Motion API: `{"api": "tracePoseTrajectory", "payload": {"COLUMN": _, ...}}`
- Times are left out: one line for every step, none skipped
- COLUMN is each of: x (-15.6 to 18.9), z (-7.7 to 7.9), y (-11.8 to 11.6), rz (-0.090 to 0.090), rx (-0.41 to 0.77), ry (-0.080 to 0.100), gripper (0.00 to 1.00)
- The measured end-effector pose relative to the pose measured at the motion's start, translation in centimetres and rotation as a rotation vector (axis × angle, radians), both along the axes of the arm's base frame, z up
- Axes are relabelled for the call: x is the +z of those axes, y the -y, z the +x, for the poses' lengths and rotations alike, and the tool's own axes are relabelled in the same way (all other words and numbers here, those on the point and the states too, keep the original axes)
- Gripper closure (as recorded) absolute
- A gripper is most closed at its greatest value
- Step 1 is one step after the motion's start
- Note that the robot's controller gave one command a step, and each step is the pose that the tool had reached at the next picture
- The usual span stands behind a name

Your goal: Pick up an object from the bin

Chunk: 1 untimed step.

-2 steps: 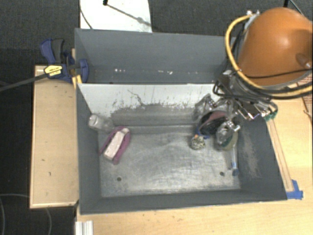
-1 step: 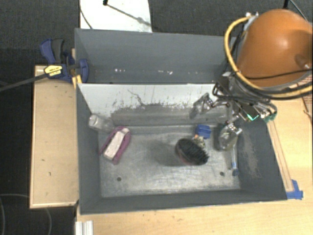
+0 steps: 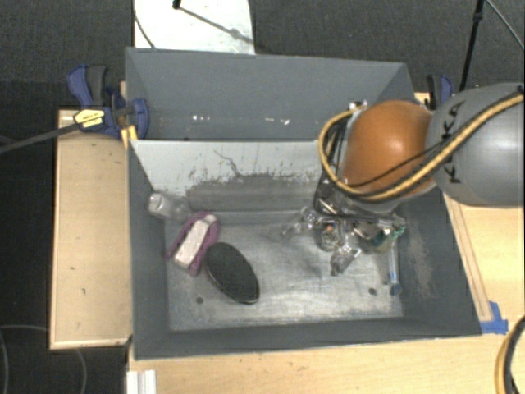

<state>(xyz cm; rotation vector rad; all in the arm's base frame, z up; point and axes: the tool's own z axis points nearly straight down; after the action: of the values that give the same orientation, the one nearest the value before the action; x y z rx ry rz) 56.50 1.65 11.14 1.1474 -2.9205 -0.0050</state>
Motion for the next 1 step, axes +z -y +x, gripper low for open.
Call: {"api": "tracePoseTrajectory", "payload": {"x": -0.59, "z": 2.16, "y": 5.39, "rz": -0.002, "rx": 0.039, "ry": 0.01, "gripper": 0.0}}
